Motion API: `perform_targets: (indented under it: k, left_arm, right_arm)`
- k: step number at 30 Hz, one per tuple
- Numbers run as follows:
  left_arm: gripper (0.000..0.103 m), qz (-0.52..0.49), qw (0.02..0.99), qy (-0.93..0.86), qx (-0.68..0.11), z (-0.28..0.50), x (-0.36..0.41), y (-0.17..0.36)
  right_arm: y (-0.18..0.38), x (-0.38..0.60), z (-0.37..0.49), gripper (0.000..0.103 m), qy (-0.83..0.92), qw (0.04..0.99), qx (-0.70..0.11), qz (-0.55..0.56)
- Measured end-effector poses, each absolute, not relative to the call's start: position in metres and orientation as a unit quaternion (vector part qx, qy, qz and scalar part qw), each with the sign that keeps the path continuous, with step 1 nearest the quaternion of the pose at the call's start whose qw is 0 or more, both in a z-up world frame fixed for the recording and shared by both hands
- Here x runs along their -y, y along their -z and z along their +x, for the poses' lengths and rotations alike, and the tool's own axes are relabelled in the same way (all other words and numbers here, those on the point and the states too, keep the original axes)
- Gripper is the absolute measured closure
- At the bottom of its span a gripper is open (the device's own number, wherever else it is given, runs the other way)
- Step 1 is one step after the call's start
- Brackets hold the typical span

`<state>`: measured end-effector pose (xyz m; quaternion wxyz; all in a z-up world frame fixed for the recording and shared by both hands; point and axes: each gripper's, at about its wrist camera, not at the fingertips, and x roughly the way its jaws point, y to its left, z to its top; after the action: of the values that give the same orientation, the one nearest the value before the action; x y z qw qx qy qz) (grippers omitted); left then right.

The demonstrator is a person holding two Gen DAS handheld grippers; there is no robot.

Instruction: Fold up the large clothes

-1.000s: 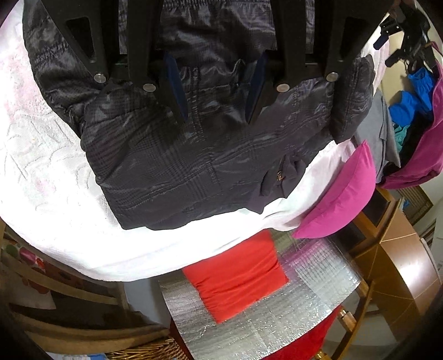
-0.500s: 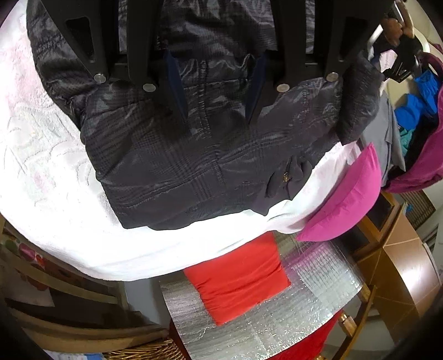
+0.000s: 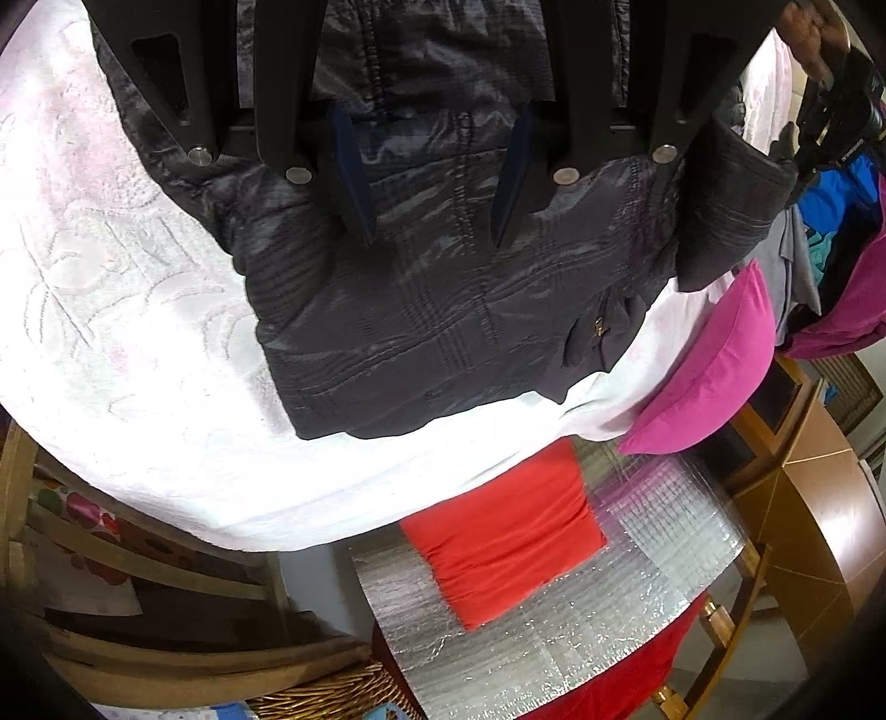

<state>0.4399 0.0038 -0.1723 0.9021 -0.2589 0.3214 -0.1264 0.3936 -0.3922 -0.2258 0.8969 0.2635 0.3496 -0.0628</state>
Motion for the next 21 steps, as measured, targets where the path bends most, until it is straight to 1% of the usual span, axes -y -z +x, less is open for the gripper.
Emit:
perform_targets:
  k: [2,4,7,9,12,14,16,17,18,19,20,21]
  left_arm:
    - [0.096,-0.234,0.900,0.150,-0.335,0.437,0.022,0.177]
    - [0.096,-0.189,0.895,0.169,-0.366,0.439,0.058,0.189]
    - [0.097,-0.138,0.883,0.180,-0.410,0.441,0.093,0.213]
    - [0.096,-0.125,0.872,0.177,-0.439,0.444,0.102,0.227]
    - [0.096,-0.139,0.861,0.186,-0.453,0.440,0.093,0.228]
    - [0.093,-0.146,0.853,0.198,-0.460,0.436,0.085,0.220]
    - [0.090,-0.143,0.849,0.217,-0.460,0.424,0.074,0.207]
    - [0.088,-0.139,0.851,0.227,-0.452,0.416,0.066,0.198]
    - [0.083,-0.136,0.855,0.232,-0.444,0.410,0.060,0.192]
    - [0.077,-0.134,0.860,0.233,-0.433,0.405,0.053,0.184]
    - [0.073,-0.134,0.868,0.231,-0.419,0.401,0.043,0.174]
    - [0.067,-0.132,0.882,0.215,-0.399,0.398,0.027,0.163]
  right_arm:
    - [0.226,0.394,0.393,0.056,0.064,0.896,-0.350,0.266]
    - [0.226,0.396,0.393,0.056,0.065,0.895,-0.350,0.267]
    - [0.226,0.397,0.395,0.056,0.063,0.894,-0.351,0.271]
    - [0.227,0.396,0.396,0.056,0.061,0.893,-0.352,0.273]
    - [0.228,0.392,0.400,0.056,0.049,0.891,-0.359,0.273]
    - [0.227,0.387,0.401,0.055,0.035,0.892,-0.361,0.270]
    - [0.226,0.380,0.403,0.051,0.015,0.894,-0.364,0.262]
    - [0.225,0.376,0.402,0.047,0.006,0.895,-0.364,0.258]
    - [0.224,0.371,0.402,0.043,-0.005,0.897,-0.363,0.252]
    - [0.222,0.365,0.402,0.043,-0.016,0.899,-0.362,0.247]
    - [0.221,0.362,0.401,0.042,-0.023,0.900,-0.362,0.243]
    - [0.219,0.356,0.399,0.042,-0.033,0.902,-0.361,0.236]
